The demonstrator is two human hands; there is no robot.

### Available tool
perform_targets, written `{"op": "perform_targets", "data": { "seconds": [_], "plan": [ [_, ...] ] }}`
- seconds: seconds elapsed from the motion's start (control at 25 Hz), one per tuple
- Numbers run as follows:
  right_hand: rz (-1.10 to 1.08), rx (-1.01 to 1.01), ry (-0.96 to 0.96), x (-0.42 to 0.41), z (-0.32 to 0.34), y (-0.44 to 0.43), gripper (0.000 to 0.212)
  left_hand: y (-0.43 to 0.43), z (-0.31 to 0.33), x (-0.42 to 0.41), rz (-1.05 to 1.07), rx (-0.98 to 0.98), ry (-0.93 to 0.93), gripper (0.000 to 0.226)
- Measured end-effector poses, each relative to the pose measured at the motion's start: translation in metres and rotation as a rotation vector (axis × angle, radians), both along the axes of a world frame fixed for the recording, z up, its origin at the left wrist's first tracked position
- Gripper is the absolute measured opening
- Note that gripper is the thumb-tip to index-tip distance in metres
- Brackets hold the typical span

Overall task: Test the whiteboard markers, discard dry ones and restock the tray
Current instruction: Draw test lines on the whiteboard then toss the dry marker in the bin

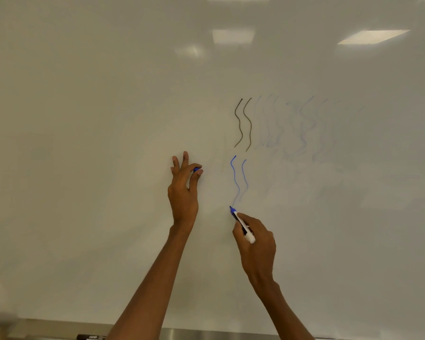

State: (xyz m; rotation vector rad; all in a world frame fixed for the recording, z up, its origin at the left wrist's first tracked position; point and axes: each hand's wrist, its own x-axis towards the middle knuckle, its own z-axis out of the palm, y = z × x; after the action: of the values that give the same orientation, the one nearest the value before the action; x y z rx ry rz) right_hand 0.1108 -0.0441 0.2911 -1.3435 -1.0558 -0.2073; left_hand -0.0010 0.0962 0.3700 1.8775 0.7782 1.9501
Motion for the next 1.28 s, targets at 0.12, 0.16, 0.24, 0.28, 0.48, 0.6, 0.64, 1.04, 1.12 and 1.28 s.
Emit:
{"op": "perform_targets", "data": {
  "seconds": [0.12,0.16,0.24,0.28,0.48,0.6,0.64,1.04,1.12,1.28],
  "plan": [
    [0.49,-0.051,0.45,-0.009,0.021,-0.006,0.022,-0.02,-0.01,-0.008,-0.019,-0.08,-0.157,0.02],
    [0.583,-0.06,0.555,-0.012,0.027,-0.006,0.021,-0.027,-0.016,-0.012,-0.036,-0.16,-0.239,0.02],
    [0.699,-0.043,0.714,-0.019,0.034,-0.003,0.02,-0.038,-0.026,-0.02,-0.163,-0.413,-0.449,0.02],
    [0.738,-0.035,0.772,-0.024,0.035,-0.001,0.021,-0.041,-0.031,-0.025,-0.252,-0.533,-0.554,0.02],
    [0.791,-0.087,0.847,-0.052,0.025,0.012,0.021,-0.049,-0.052,-0.05,-0.401,-0.773,-0.723,0.026],
    [0.763,-0.099,0.887,-0.064,0.017,0.019,0.02,-0.049,-0.059,-0.062,-0.41,-0.766,-0.72,0.029],
    [0.759,-0.105,0.888,-0.068,0.015,0.02,0.02,-0.049,-0.06,-0.065,-0.408,-0.76,-0.712,0.029],
    [0.75,-0.163,0.77,-0.082,-0.001,0.028,0.022,-0.046,-0.083,-0.084,-0.382,-0.756,-0.587,0.025],
    [0.752,-0.18,0.731,-0.085,-0.005,0.03,0.021,-0.046,-0.085,-0.087,-0.372,-0.754,-0.565,0.027],
    [0.746,-0.192,0.697,-0.092,-0.013,0.032,0.022,-0.045,-0.092,-0.096,-0.35,-0.734,-0.549,0.028]
  ]
}}
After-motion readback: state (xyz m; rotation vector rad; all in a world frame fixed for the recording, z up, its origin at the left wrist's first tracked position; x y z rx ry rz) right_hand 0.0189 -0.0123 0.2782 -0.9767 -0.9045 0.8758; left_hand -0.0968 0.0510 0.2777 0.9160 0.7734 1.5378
